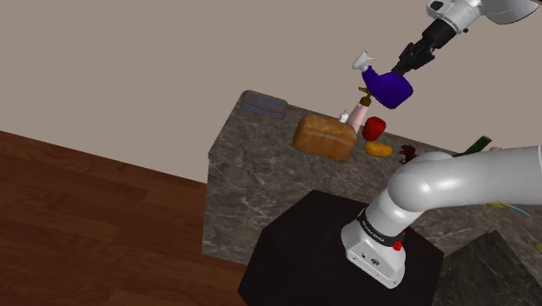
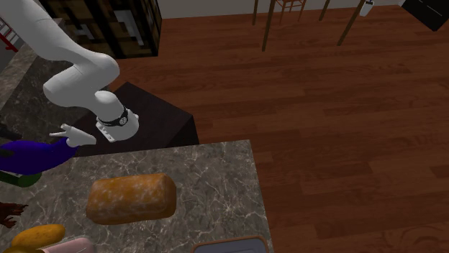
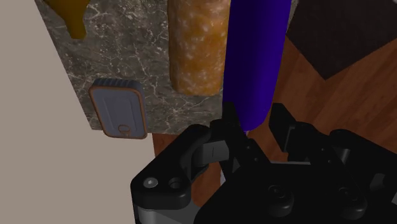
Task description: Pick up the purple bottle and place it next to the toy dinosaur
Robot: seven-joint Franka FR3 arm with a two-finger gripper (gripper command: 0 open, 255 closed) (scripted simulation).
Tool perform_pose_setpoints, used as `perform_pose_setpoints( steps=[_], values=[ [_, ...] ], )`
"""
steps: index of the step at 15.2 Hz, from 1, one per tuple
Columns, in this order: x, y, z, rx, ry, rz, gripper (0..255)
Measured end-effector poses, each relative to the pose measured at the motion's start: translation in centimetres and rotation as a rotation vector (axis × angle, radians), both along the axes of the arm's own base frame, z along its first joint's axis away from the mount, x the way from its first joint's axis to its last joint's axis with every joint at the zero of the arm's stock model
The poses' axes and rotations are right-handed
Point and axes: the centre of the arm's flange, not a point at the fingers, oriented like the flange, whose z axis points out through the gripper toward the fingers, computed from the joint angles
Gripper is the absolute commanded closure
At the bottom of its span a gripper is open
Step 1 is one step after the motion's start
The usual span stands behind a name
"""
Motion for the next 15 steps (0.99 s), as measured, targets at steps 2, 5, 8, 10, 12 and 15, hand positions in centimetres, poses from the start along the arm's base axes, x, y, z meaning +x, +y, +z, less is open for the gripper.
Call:
perform_pose_setpoints(
  steps=[2, 5, 8, 10, 12, 15],
  values=[
    [-2.7, -0.9, 0.1, 0.0, 0.0, 0.0, 255],
    [-6.0, -2.5, -0.1, 0.0, 0.0, 0.0, 255],
    [-9.5, -3.9, -0.1, 0.0, 0.001, 0.001, 255],
    [-12.2, -4.9, -0.3, 0.0, 0.0, 0.001, 255],
    [-14.9, -5.4, -0.2, -0.001, 0.0, 0.0, 255],
    [-18.6, -6.9, -0.2, 0.0, 0.0, 0.0, 255]
  ],
)
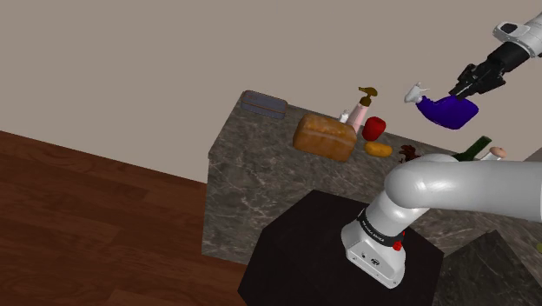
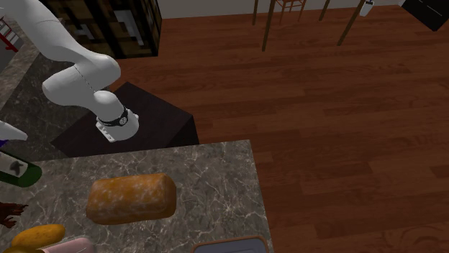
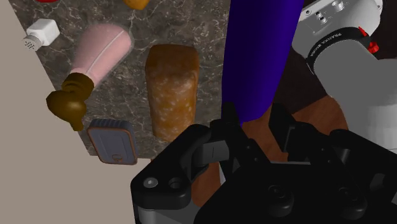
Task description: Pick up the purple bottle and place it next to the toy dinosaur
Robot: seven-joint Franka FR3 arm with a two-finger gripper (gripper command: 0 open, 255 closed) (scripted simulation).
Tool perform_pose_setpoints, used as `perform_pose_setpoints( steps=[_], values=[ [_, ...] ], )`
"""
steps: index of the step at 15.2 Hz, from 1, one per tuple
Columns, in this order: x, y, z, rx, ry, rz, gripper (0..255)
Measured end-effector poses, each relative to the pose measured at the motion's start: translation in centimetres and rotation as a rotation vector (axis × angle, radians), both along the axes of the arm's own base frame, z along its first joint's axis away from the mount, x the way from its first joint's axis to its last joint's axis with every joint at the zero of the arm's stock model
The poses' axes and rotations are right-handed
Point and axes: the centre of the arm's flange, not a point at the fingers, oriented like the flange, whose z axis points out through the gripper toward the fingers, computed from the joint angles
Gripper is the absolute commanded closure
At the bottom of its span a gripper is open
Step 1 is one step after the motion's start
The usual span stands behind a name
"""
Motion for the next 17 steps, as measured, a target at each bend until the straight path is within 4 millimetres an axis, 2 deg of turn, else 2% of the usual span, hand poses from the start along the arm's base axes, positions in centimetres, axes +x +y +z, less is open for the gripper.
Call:
perform_pose_setpoints(
  steps=[3, 17],
  values=[
    [-1.4, -0.5, -0.5, 0.0, 0.0, 0.0, 255],
    [-1.7, -0.7, -7.8, 0.001, 0.001, 0.001, 255]
  ],
)
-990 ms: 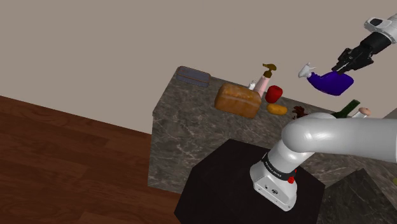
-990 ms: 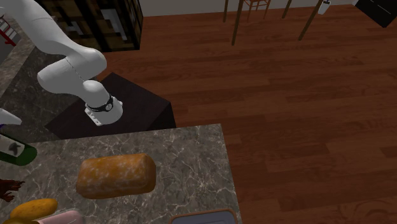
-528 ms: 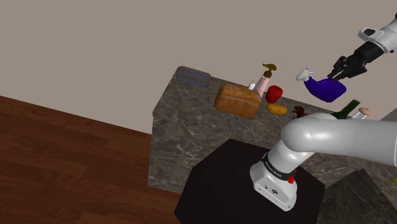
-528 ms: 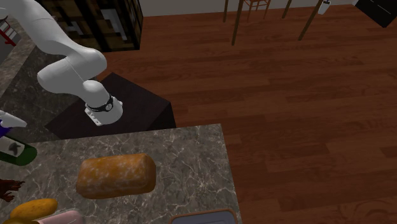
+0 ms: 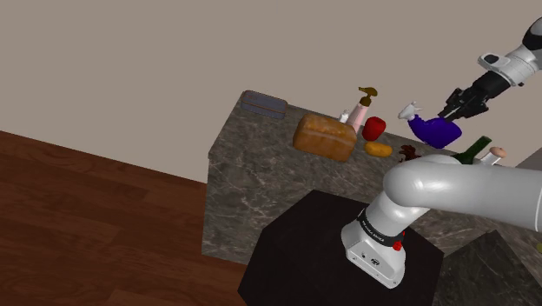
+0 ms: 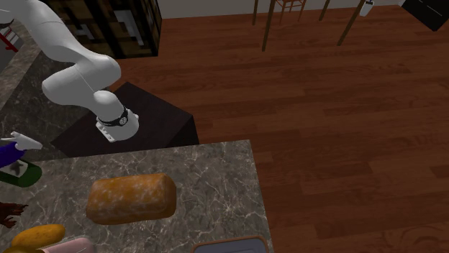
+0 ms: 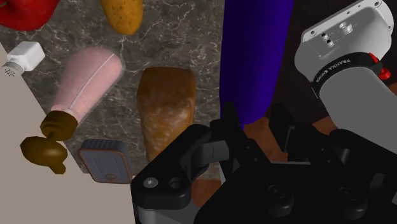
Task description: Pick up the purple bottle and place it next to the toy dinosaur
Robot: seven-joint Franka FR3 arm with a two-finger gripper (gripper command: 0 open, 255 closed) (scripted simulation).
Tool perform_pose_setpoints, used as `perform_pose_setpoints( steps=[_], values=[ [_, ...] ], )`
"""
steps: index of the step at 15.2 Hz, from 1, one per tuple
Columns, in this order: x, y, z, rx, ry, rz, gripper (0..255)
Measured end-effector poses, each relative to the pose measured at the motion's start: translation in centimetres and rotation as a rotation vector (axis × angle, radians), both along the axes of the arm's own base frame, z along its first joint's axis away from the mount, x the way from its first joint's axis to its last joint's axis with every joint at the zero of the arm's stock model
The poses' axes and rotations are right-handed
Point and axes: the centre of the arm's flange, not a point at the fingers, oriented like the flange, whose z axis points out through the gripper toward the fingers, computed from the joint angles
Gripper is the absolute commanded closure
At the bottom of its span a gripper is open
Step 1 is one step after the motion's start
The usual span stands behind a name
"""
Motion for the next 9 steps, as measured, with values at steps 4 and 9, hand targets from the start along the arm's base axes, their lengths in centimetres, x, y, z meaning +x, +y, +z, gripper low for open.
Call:
perform_pose_setpoints(
  steps=[4, 9],
  values=[
    [0.1, 0.1, -2.0, 0.0, 0.0, 0.0, 255],
    [0.2, 0.0, -4.6, 0.0, 0.0, 0.0, 255]
  ],
)
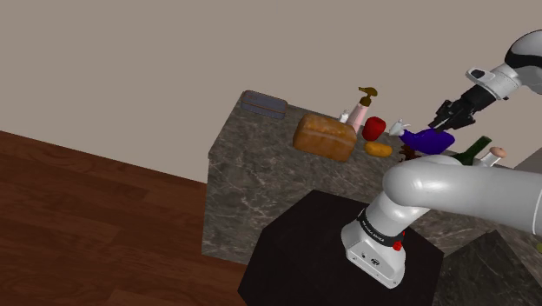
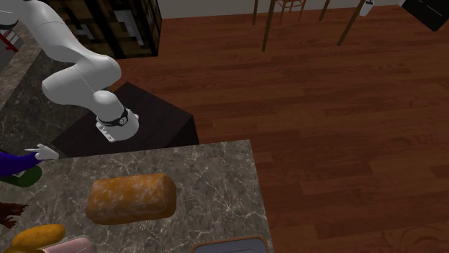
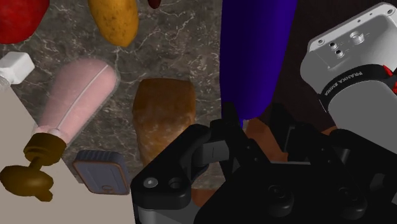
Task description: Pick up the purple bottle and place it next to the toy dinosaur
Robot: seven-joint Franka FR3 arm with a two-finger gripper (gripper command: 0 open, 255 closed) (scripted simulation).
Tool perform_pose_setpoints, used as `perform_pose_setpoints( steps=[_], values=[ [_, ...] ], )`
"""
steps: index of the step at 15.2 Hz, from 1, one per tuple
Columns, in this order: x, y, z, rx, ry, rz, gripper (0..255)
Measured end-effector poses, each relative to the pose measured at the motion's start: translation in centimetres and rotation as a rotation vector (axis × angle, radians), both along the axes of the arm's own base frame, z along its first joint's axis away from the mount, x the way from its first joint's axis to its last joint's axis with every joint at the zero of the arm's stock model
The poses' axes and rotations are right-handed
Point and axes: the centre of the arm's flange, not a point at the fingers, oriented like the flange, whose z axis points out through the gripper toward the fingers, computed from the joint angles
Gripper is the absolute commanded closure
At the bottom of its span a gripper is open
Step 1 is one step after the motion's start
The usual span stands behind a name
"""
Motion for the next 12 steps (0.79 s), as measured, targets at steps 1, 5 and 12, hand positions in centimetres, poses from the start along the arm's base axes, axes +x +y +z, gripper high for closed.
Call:
perform_pose_setpoints(
  steps=[1, 5, 12],
  values=[
    [-0.1, 0.0, -0.6, 0.0, 0.0, 0.0, 255],
    [-0.2, 0.0, -2.6, 0.0, 0.0, 0.0, 255],
    [-0.1, 0.1, -6.3, 0.0, 0.0, 0.0, 255]
  ],
)
